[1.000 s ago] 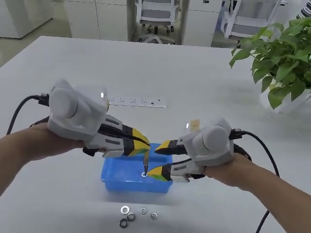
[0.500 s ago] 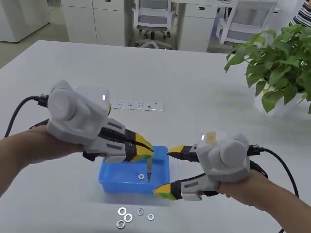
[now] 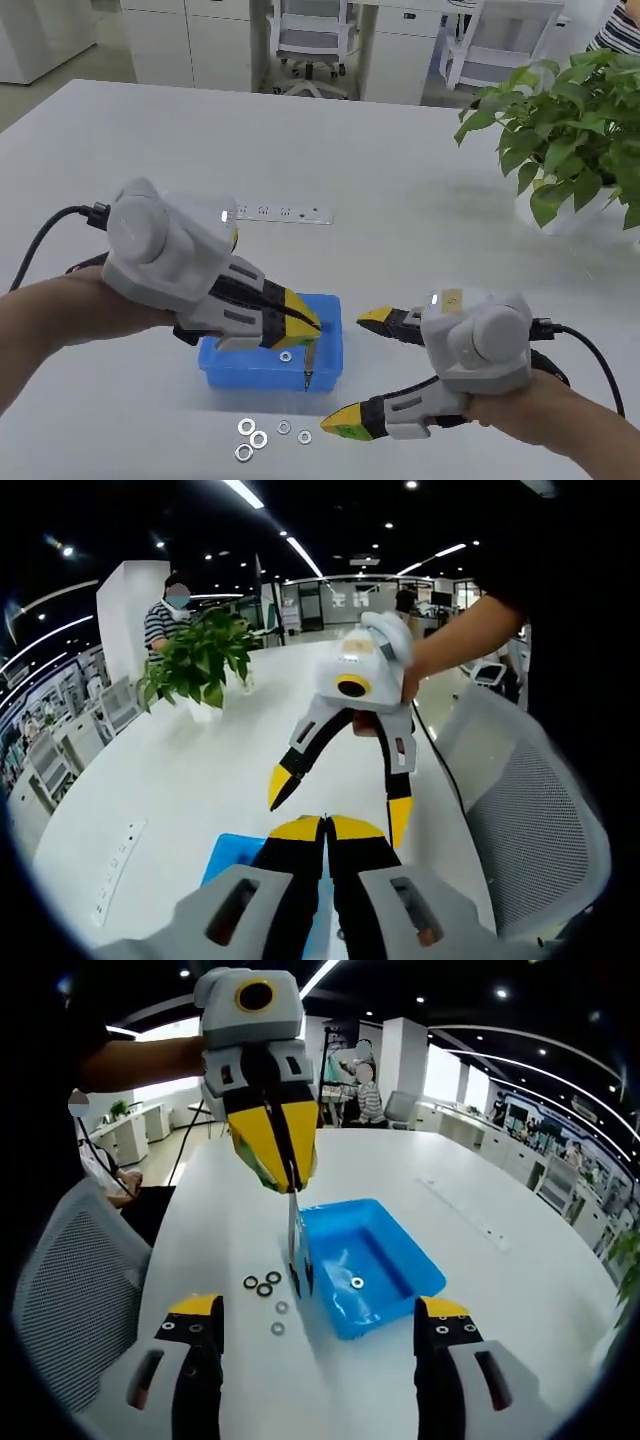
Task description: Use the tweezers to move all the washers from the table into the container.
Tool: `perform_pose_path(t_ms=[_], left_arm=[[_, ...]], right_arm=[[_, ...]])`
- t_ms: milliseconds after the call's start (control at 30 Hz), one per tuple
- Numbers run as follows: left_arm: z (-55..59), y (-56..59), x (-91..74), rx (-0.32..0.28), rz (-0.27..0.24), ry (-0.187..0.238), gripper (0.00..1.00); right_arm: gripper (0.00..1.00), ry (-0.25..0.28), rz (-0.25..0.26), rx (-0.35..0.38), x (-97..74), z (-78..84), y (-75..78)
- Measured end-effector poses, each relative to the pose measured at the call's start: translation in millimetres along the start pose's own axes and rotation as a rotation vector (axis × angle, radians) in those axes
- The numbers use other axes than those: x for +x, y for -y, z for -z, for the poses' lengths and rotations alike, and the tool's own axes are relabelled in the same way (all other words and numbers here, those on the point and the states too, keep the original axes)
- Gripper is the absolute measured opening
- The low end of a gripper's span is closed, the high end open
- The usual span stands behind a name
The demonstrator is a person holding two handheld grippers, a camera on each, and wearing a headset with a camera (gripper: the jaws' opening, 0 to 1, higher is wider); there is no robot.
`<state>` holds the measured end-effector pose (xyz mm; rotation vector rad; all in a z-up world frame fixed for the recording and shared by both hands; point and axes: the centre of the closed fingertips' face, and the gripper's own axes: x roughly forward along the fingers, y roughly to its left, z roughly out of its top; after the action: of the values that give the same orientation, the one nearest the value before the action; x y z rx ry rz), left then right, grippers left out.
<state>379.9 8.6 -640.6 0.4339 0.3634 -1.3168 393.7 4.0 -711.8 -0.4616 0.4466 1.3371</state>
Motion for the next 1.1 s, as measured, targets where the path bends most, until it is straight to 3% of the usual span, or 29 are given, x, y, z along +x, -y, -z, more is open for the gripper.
perform_pose_path(t_ms=[367, 700, 1100], left_arm=[[12.8, 11.9, 10.6, 0.002, 0.025, -0.017, 0.05], [26.4, 20.5, 17.3, 0.0, 0.045, -0.04, 0.05], [32.7, 24.1, 20.9, -0.013, 0.049, -0.039, 0.05]], right_arm=[[0.88, -0.005, -0.005, 0.017, 0.4, 5.6, -6.9], [0.89, -0.028, -0.029, 0.012, 2.9, 13.2, -15.2], [0.88, -0.042, -0.051, 0.01, 4.3, 17.3, -22.5]])
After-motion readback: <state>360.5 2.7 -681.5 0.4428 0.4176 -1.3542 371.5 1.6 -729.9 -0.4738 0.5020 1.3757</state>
